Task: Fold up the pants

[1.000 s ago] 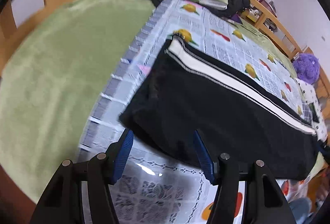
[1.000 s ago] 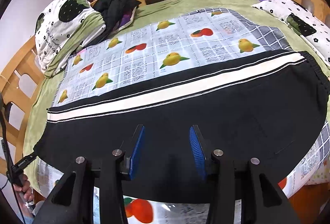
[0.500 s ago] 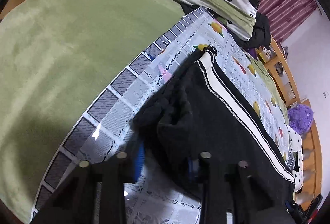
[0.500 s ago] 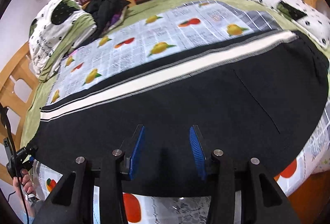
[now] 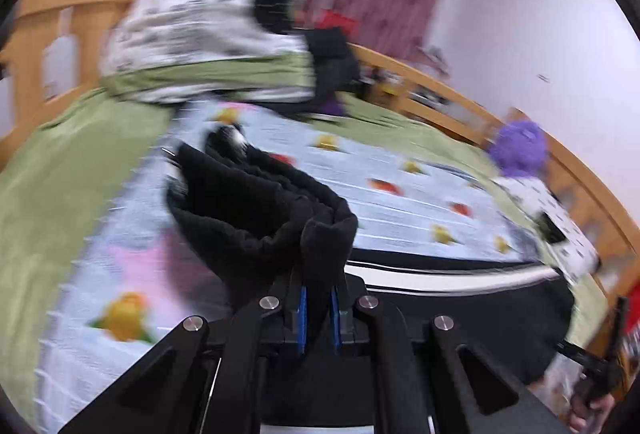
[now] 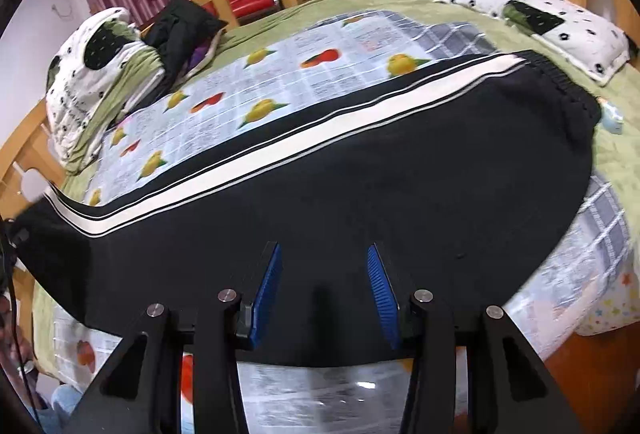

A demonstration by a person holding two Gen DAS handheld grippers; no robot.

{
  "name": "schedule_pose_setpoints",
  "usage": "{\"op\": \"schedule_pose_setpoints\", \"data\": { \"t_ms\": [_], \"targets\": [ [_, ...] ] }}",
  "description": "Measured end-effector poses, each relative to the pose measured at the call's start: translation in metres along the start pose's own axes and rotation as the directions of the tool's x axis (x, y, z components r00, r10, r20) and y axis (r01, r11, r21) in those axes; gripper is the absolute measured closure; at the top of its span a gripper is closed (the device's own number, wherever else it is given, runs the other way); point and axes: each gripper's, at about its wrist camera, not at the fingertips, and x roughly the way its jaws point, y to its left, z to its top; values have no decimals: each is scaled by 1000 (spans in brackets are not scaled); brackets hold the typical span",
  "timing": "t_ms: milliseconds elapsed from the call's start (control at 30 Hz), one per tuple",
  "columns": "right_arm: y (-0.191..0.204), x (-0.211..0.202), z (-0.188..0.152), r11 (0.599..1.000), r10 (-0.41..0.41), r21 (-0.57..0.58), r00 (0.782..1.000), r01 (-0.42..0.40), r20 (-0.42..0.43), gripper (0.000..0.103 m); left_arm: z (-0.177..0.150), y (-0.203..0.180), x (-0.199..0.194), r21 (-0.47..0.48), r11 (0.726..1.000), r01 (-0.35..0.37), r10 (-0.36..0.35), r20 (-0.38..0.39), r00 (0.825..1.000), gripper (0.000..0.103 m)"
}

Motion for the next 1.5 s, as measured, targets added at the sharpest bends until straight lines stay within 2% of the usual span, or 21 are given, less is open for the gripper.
{"op": "schedule_pose_setpoints", "data": {
  "t_ms": [133, 300, 400, 500, 533, 567, 633, 700, 733, 767, 833, 900, 1000, 1067, 1200, 1233, 1267, 1300, 1333, 1433, 1500],
  "targets": [
    [-29, -18, 2, 999, -29, 27, 999, 28, 45, 59, -21, -82, 25, 91, 991, 96, -90, -64, 994, 94],
    [-64, -28, -6, 995, -36, 91, 999, 32, 35, 59, -67, -155, 62, 120, 967, 223, -199, -183, 963, 94],
    [-73, -28, -12, 994, -26, 110, 999, 24, 21, 59, -98, -173, 78, 115, 954, 276, -235, -279, 931, 94],
    [-70, -27, -14, 996, 0, 89, 1000, -1, 15, 58, -120, -170, 100, 94, 952, 293, -223, -445, 867, 93],
    [-67, -26, -14, 997, 5, 78, 1000, -6, 14, 57, -123, -169, 101, 99, 951, 292, -215, -466, 858, 92],
    [-62, -25, -14, 998, 14, 64, 1000, -15, 14, 56, -125, -167, 96, 116, 947, 300, -213, -472, 856, 85],
    [-51, -21, -14, 998, 41, 40, 999, -41, 8, 55, -122, -160, 77, 145, 938, 316, -222, -449, 865, 74],
    [-35, -15, -12, 996, 84, 14, 996, -83, -4, 55, -119, -151, 63, 150, 935, 320, -230, -430, 873, 46],
    [-25, -12, -12, 994, 106, -5, 994, -107, -9, 55, -114, -141, 55, 147, 940, 308, -227, -404, 886, 40],
    [-16, -9, -12, 992, 127, -24, 992, -128, -15, 55, -108, -130, 46, 158, 951, 267, -196, -362, 911, 37],
    [6, -2, -10, 982, 174, -71, 984, -176, -31, 55, -99, -109, 38, 185, 962, 199, -133, -317, 939, 37],
    [31, 5, -9, 969, 211, -122, 976, -216, -49, 55, -91, -86, 32, 187, 973, 137, -82, -276, 958, 37],
    [64, 13, -12, 945, 257, -186, 963, -268, -81, 55, -79, -51, 34, 174, 984, 35, 6, -229, 973, 37],
    [87, 18, -15, 928, 276, -236, 957, -290, -93, 55, -74, -32, 36, 159, 987, -32, 66, -213, 975, 37],
    [125, 34, -22, 898, 251, -345, 962, -274, -109, 55, -63, -3, 35, 63, 998, -22, 35, -217, 976, 37],
    [132, 39, -25, 895, 223, -373, 969, -246, -104, 55, -62, 2, 36, 49, 999, -15, 25, -217, 976, 37],
    [141, 49, -30, 892, 153, -416, 984, -176, -90, 58, -61, 4, 35, 32, 999, -7, 14, -215, 976, 37],
    [142, 54, -33, 889, 125, -432, 988, -151, -87, 72, -61, 3, 35, 26, 1000, -4, 9, -213, 977, 37],
    [146, 63, -38, 880, 109, -453, 988, -146, -108, 93, -60, 3, 36, 22, 1000, -3, 8, -210, 978, 37],
    [135, 57, -37, 894, 154, -407, 982, -186, -111, 97, -59, 6, 35, 26, 1000, -14, 19, -206, 978, 37],
    [103, 38, -21, 925, 288, -227, 953, -303, -98, 97, -58, 7, 34, 18, 1000, -14, 18, -202, 979, 37]
  ]
}}
